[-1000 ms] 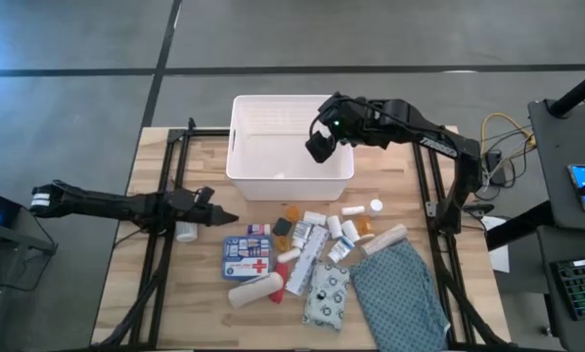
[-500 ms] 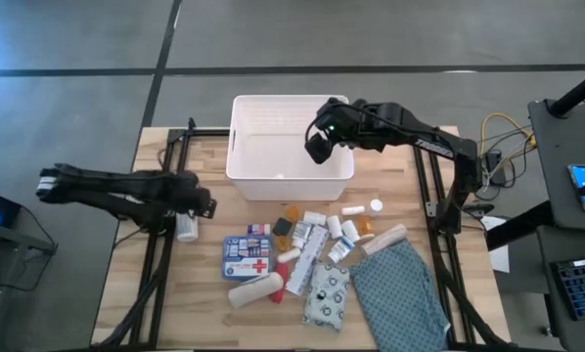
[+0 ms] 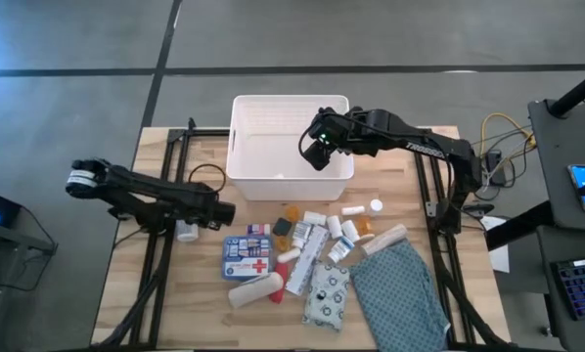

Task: Pick & place medical supplies in basket/bin
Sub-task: Put the white and purple bottle into the white bin

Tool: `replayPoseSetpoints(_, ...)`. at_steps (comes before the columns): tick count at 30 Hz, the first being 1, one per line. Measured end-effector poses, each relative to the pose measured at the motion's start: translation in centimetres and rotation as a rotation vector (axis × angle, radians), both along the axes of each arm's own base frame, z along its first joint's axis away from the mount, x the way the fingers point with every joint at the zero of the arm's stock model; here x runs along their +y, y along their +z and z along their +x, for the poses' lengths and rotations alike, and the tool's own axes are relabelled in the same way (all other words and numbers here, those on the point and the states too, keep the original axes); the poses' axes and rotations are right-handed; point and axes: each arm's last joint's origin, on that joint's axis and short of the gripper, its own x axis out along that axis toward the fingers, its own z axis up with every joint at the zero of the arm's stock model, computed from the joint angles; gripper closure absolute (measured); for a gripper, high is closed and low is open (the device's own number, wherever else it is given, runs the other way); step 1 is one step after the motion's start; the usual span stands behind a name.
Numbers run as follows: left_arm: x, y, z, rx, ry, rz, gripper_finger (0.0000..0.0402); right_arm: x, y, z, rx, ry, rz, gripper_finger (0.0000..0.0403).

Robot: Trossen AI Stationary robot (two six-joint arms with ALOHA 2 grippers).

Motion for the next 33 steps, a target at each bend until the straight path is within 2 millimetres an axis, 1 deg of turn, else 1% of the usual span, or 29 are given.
replayPoseSetpoints(5, 0.0, -0.1, -0.4, 0.024, 0.051, 0.019, 0.0215, -0.3, -0.7, 0.1, 0.022, -0.004, 0.003, 0.0074)
replayPoseSetpoints(9, 0.0, -1.2, -0.8, 0.024, 0.061, 0.022, 0.0215, -0.6, -1.0, 0.0, 0.040, -0.001, 0.000, 0.0074)
replayPoseSetpoints(12, 0.0, -1.3, -0.5, 0.034, 0.064, 0.023, 0.0215, -0.9, -1.1, -0.1, 0.049, -0.002, -0.002, 0.0074)
replayPoseSetpoints(16, 0.0, -1.0, 0.2, -0.035, 0.065, 0.018, 0.0215, -1.6, -1.2, -0.3, 0.053, -0.019, -0.002, 0.0074)
replayPoseSetpoints(20, -0.1, -0.1, 2.1, -0.227, 0.052, 0.004, 0.0215, -2.3, -1.2, -0.4, 0.060, -0.025, -0.007, 0.0074)
replayPoseSetpoints(21, -0.1, 0.2, 2.4, -0.248, 0.034, 0.009, 0.0215, -2.5, -1.2, -0.5, 0.058, -0.027, -0.006, 0.0074)
replayPoseSetpoints(25, 0.1, 3.0, 3.0, -0.284, -0.018, 0.092, 0.0215, -3.0, -1.1, -0.5, 0.049, -0.033, -0.008, 0.0074)
replayPoseSetpoints(28, 0.3, 3.8, 2.8, -0.256, -0.032, 0.151, 0.0215, -3.2, -1.1, -0.5, 0.046, -0.034, -0.009, 0.0074)
replayPoseSetpoints(30, 0.3, 3.6, 3.0, -0.277, -0.035, 0.167, 0.0215, -3.2, -1.1, -0.5, 0.046, -0.034, -0.009, 0.0074)
replayPoseSetpoints(33, 0.2, 1.8, 3.8, -0.366, -0.034, 0.130, 0.0215, -3.2, -1.3, -0.4, 0.042, -0.033, -0.009, 0.0074)
